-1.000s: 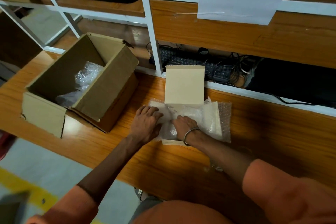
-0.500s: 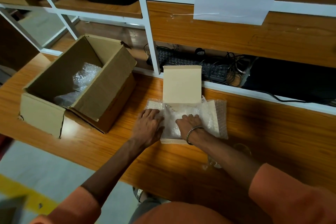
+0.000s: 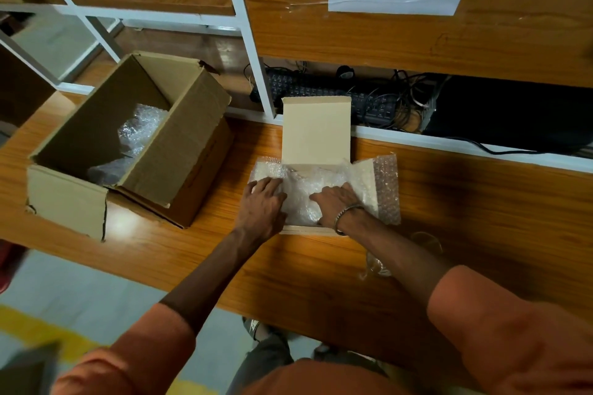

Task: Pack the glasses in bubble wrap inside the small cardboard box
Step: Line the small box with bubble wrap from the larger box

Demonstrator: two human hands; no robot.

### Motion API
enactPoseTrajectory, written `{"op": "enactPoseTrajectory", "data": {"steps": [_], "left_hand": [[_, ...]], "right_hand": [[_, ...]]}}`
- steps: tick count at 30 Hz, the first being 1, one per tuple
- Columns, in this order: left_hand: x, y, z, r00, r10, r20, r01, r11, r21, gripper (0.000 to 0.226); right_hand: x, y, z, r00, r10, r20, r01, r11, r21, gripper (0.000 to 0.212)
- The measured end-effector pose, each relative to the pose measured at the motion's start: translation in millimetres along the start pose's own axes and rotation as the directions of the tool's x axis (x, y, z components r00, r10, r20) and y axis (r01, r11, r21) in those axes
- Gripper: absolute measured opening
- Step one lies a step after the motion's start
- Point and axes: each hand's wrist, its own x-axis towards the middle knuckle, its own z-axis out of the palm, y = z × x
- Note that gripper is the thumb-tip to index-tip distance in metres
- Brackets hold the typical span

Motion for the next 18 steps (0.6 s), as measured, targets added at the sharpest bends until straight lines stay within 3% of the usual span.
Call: {"op": "enactPoseTrajectory", "data": {"steps": [6,10,18], "left_hand": [[2,-9,0,0.999,0.044,0.033,-0.042,0.998,-0.039,0.052],[0,-19,-8,0.997,0.07,-0.045,-0.075,0.99,-0.115,0.051],[-9,-59,-34,0.979,0.096,-0.178,-0.127,0.977,-0.17,0.05]], "right_hand": [[1,2,-6,0.999,-0.023,0.036,0.023,1.0,0.016,0.065],[1,2,-16,1.0,-0.013,0.007,0.012,0.997,0.075,0.064],[-7,-24,-62,0.975,0.127,-0.184,-0.037,0.903,0.428,0.042]]}}
